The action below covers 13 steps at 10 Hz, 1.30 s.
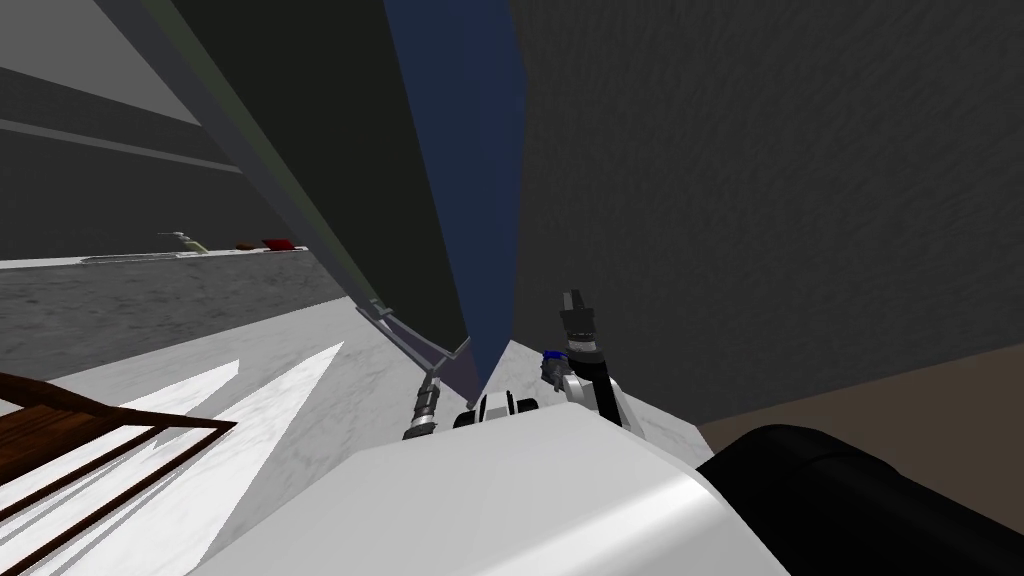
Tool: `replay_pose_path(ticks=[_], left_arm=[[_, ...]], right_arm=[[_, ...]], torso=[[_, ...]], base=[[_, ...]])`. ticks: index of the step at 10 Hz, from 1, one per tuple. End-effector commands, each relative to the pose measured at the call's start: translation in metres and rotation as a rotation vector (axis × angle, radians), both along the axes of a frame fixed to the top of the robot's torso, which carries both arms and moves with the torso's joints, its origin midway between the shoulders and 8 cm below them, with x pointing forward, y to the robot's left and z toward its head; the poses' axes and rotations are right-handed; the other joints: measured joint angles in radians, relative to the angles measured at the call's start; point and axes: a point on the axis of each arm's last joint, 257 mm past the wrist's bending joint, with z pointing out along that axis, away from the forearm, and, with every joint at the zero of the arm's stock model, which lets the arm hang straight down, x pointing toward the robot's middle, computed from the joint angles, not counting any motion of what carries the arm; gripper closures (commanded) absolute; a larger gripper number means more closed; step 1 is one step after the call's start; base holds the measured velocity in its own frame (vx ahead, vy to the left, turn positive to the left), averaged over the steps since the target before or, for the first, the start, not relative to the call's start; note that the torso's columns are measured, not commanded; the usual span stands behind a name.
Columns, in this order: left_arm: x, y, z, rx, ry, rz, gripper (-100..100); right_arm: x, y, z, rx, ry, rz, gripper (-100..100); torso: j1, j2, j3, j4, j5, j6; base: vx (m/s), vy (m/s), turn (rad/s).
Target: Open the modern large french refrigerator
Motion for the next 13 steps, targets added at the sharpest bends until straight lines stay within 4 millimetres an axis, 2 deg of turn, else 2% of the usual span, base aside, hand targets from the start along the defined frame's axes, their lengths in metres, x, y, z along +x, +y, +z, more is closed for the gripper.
replay_pose_path(ticks=[1, 3, 4, 5, 6, 7, 9, 13], left_arm=[[0.020, 0.015, 0.003, 0.004, 0.003, 0.000, -100], [0.020, 0.015, 0.003, 0.004, 0.003, 0.000, -100], [0.028, 0.021, 0.006, 0.007, 0.003, 0.001, -100], [0.025, 0.018, 0.004, 0.006, 0.003, 0.000, -100], [0.020, 0.015, 0.003, 0.004, 0.003, 0.000, 100], [0.012, 0.009, 0.001, 0.001, 0.004, -0.001, 100], [0.012, 0.009, 0.001, 0.001, 0.004, -0.001, 100], [-0.003, -0.002, -0.002, -0.002, 0.004, 0.001, 100]], right_arm=[[0.000, 0.000, 0.000, 0.000, 0.000, 0.000, 0], [0.000, 0.000, 0.000, 0.000, 0.000, 0.000, 0], [0.000, 0.000, 0.000, 0.000, 0.000, 0.000, 0], [0.000, 0.000, 0.000, 0.000, 0.000, 0.000, 0], [0.000, 0.000, 0.000, 0.000, 0.000, 0.000, 0], [0.000, 0.000, 0.000, 0.000, 0.000, 0.000, 0], [0.000, 0.000, 0.000, 0.000, 0.000, 0.000, 0], [0.000, 0.000, 0.000, 0.000, 0.000, 0.000, 0]], torso=[[0.000, 0.000, 0.000, 0.000, 0.000, 0.000], [0.000, 0.001, 0.000, 0.000, 0.000, 0.000], [0.002, -0.001, 0.000, 0.000, 0.000, 0.000], [0.001, 0.000, 0.000, 0.000, 0.000, 0.000], [0.001, 0.000, 0.000, 0.000, 0.000, 0.000], [0.003, -0.002, 0.000, -0.002, 0.002, 0.000], [0.003, -0.005, -0.002, -0.005, 0.004, 0.001], [0.003, -0.005, -0.002, -0.006, 0.005, 0.001]], base=[[-0.043, -0.054, 0.026], [-0.022, -0.026, 0.002], [-0.013, -0.017, 0.013], [-0.008, -0.010, 0.003], [0.013, 0.018, -0.007], [0.034, 0.041, -0.012], [0.016, 0.025, -0.012], [0.017, 0.020, -0.006]])
